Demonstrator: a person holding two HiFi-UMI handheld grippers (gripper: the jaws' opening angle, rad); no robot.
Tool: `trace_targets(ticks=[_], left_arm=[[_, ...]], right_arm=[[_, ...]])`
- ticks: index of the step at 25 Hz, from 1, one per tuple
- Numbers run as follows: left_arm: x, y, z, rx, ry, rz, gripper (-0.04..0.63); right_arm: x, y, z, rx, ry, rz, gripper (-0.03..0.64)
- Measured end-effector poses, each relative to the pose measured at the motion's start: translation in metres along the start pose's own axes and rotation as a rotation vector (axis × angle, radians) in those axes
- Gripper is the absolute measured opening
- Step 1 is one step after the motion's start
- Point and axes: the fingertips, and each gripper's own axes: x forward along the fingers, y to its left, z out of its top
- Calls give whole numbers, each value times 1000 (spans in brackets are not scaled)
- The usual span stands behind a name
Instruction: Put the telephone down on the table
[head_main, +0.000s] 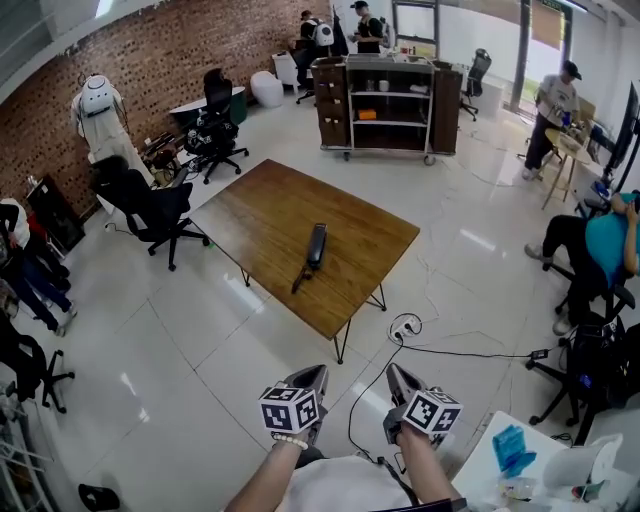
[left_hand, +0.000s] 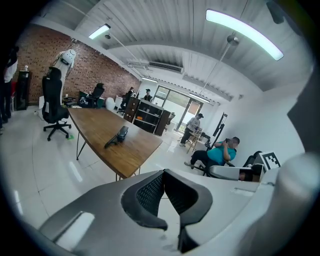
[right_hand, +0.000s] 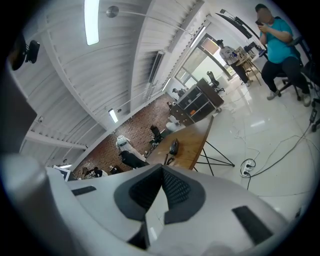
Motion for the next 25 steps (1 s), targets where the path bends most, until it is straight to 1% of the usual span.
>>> trace_targets(ticks=[5, 10, 14, 18, 25], left_arm=[[-8, -3, -5, 3, 3, -17, 2], [-25, 12, -10, -23, 17, -24, 2], [-36, 27, -5, -39, 9, -26, 2], [-46, 36, -3, -50, -3, -24, 2], [-64, 46, -11, -70, -6, -29, 2]], right_arm=[[4, 17, -4, -35, 9, 19, 3], [12, 44, -21, -64, 42, 25, 3], [20, 65, -32, -77, 58, 31, 3], [22, 74, -38, -85, 59, 27, 3], [23, 91, -54, -98, 76, 29, 3]])
